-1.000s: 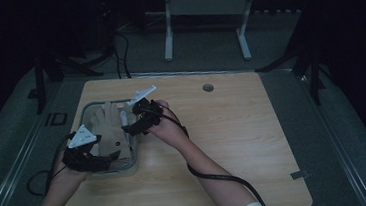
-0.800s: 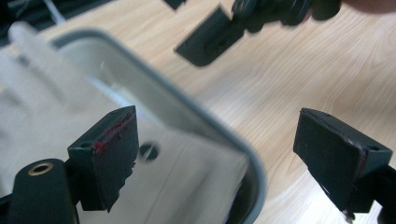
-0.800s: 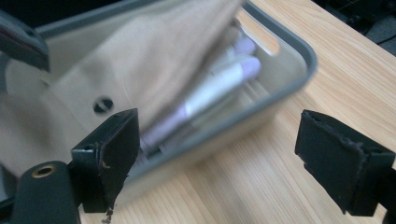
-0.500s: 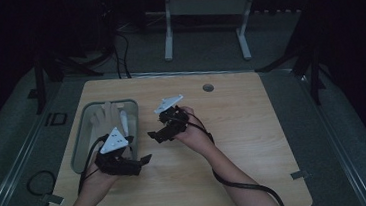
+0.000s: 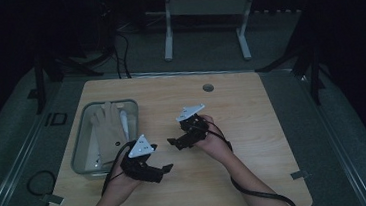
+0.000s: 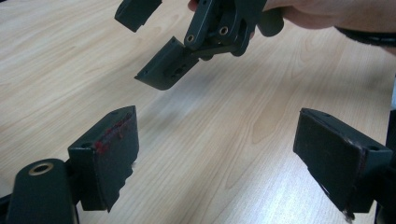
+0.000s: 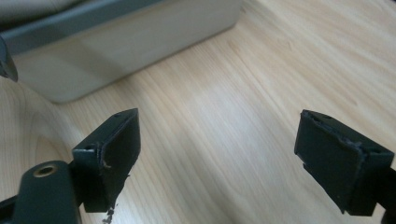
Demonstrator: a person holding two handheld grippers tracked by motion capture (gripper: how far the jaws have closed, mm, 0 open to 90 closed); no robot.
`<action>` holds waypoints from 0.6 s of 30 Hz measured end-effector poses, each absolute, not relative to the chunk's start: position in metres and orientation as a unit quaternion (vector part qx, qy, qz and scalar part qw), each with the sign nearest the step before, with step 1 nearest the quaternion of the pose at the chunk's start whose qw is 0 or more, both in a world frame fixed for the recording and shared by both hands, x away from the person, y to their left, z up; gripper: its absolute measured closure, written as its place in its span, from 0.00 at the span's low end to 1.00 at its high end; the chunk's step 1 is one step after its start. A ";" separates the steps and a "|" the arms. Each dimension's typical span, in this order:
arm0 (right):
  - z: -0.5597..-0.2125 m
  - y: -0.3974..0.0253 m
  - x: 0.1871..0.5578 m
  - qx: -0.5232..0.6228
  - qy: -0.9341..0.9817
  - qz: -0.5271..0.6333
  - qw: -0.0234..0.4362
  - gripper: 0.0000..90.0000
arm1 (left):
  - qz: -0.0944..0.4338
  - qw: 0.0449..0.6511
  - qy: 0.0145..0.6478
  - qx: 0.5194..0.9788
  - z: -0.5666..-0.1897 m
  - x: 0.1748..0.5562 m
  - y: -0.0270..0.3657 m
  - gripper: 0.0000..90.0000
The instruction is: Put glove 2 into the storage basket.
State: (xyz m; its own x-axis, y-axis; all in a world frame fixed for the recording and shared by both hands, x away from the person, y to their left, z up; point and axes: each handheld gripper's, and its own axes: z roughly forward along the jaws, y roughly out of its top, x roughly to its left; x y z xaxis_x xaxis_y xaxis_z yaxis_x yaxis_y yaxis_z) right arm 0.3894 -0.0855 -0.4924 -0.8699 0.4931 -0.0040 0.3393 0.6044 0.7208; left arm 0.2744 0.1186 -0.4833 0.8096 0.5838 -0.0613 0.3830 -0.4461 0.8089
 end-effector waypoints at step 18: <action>-0.519 -0.135 0.368 0.242 0.884 0.386 0.102 0.16 | 0.072 0.441 0.251 0.859 -0.518 0.271 0.084 0.16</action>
State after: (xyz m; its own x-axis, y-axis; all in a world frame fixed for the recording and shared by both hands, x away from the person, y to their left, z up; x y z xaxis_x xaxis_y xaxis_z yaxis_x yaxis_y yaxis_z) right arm 0.3681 -0.1348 -0.5191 -0.8617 0.5074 0.0068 0.3502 0.5848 0.7317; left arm 0.2710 0.0845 -0.5180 0.8632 0.4953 -0.0974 0.3679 -0.4851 0.7933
